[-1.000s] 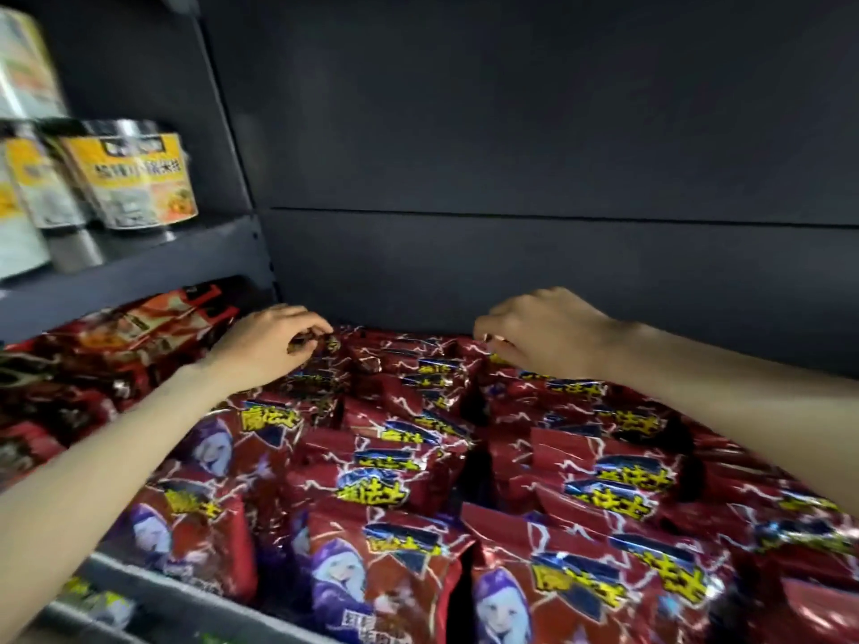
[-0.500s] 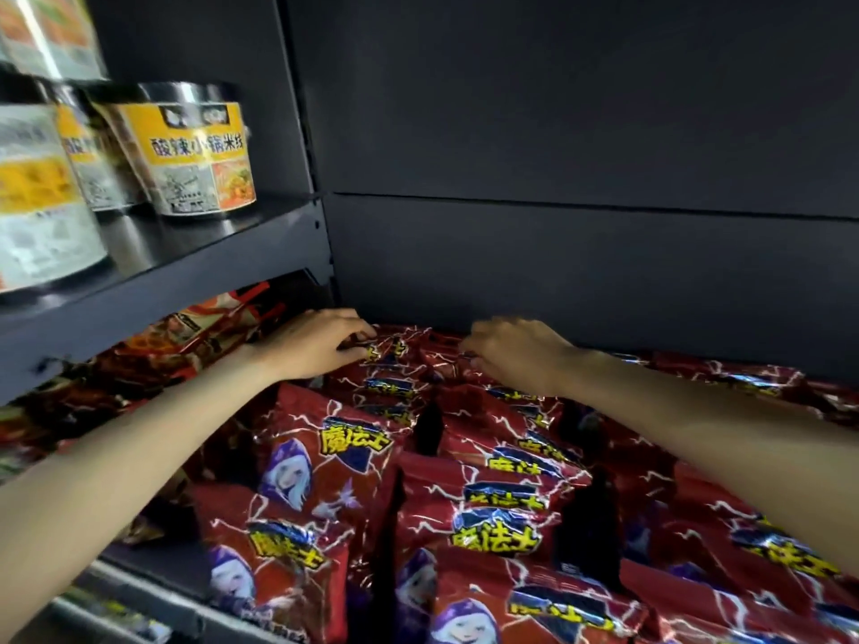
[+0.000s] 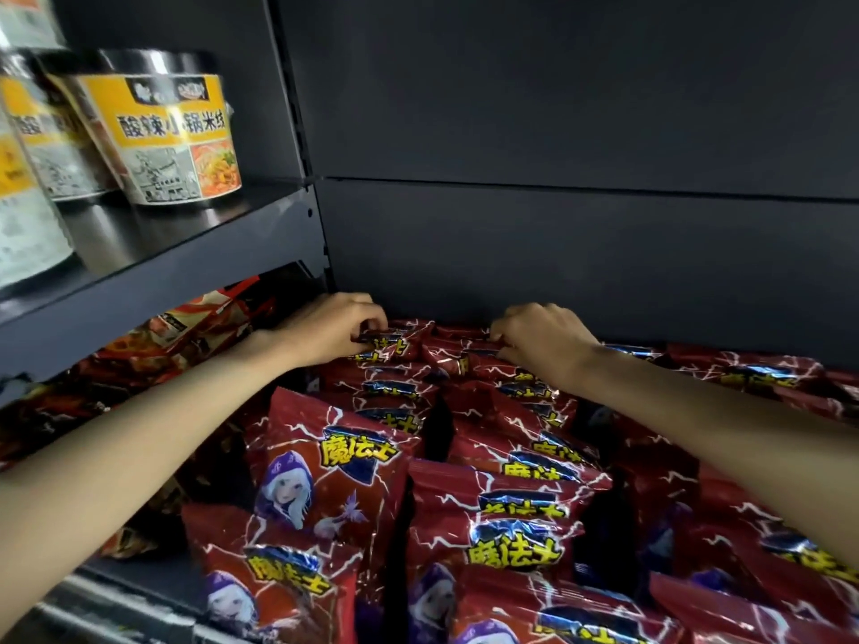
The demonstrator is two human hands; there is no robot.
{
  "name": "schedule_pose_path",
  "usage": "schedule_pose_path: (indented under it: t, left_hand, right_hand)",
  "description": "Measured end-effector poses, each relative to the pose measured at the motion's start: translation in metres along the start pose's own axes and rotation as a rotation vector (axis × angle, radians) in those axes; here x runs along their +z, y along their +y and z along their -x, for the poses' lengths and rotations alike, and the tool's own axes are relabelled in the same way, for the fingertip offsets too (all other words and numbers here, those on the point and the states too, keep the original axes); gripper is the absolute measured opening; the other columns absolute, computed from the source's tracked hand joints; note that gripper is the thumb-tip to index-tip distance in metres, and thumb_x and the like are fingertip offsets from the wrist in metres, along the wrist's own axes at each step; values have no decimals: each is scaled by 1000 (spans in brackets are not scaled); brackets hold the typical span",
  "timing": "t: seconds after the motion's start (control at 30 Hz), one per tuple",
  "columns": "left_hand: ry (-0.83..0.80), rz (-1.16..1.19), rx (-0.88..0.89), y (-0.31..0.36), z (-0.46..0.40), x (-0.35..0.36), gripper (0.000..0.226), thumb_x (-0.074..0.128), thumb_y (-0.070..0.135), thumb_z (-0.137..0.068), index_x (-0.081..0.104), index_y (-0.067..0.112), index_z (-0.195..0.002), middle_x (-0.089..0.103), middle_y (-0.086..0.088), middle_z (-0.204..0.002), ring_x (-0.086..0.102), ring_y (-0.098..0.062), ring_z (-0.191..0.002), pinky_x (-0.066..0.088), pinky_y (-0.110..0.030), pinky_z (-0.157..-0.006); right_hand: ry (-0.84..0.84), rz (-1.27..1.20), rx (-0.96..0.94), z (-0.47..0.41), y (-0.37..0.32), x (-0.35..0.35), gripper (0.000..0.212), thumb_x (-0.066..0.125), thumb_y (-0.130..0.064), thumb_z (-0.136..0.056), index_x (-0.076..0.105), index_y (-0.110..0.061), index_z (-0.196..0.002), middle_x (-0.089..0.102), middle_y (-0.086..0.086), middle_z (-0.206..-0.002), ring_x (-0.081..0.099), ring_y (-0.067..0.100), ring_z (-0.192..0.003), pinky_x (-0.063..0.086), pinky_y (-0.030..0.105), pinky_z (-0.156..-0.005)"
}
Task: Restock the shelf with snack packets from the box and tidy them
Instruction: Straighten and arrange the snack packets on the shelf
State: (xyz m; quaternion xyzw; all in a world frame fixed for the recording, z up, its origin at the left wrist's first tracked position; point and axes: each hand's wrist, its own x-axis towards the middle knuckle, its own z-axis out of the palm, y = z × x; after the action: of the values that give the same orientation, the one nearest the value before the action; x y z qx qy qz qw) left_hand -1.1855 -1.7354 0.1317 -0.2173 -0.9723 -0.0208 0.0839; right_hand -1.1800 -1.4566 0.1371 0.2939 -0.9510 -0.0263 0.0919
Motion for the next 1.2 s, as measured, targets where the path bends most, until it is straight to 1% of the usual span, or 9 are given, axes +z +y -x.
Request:
schedule_pose_path:
  t: [0.13,0.23,0.37,0.47,0.6,0.73,0.93,1.03,1.2]
  left_hand:
    - [22,-196,161,4,0,1,20,67,21,-86,63,25,-105,65,11,-105,55,-12,-99,49,-29,-75]
    - [25,-147,156,7,-1,7,21,64,19,-88,62,22,-109,69,6,-106,65,-16,-94,52,-32,-77]
    - [66,-103,159,9,-5,12,19,63,22,-89,63,19,-108,71,3,-99,68,-18,-87,51,-29,-72]
    - [62,-103,153,12,-11,11,19,61,25,-91,61,17,-108,70,3,-101,66,-17,-90,46,-27,-72]
    - [9,-155,136,15,-18,7,24,62,28,-90,57,22,-112,68,6,-106,64,-14,-93,46,-26,-73]
    - [-13,-67,107,17,-22,-6,42,73,29,-80,56,31,-118,61,14,-108,57,-5,-83,44,-21,-70]
    - [73,112,188,54,-33,-21,19,64,29,-86,65,33,-104,61,18,-99,59,-1,-84,52,-29,-77]
    - [67,94,314,90,-43,-13,20,59,31,-91,64,29,-110,62,14,-105,58,-3,-93,50,-30,-85]
    - [45,-18,423,125,-60,7,28,49,31,-97,59,24,-122,58,7,-123,51,-11,-116,43,-30,-99]
  right_hand:
    - [23,87,-9,0,-2,-3,19,49,-30,-98,57,-23,-114,58,-3,-113,62,22,-95,45,30,-67]
    - [45,191,-33,7,-6,-5,16,47,-17,-98,52,-19,-113,61,-2,-102,62,21,-91,39,30,-60]
    - [33,302,-16,15,-6,-8,43,48,4,-88,43,-17,-125,65,3,-92,65,26,-85,34,31,-57]
    - [56,298,-5,12,-2,-7,58,45,8,-87,41,-24,-135,64,2,-92,64,25,-86,35,31,-59]
    - [57,295,-37,7,-3,4,43,47,0,-91,52,-25,-125,62,-1,-103,64,24,-93,36,30,-61]
    - [128,91,-8,17,17,-12,24,51,-20,-96,55,-24,-119,56,-3,-114,63,24,-94,49,35,-73]
    - [108,-127,21,71,76,-40,12,63,-24,-90,68,-27,-100,65,-14,-92,51,-4,-69,44,23,-70]
    - [15,-24,67,88,93,-36,14,58,-29,-93,68,-30,-103,67,-13,-97,54,0,-77,39,21,-70]
    - [-160,178,51,98,106,-27,27,52,-42,-94,60,-30,-117,63,-11,-114,59,12,-105,45,29,-80]
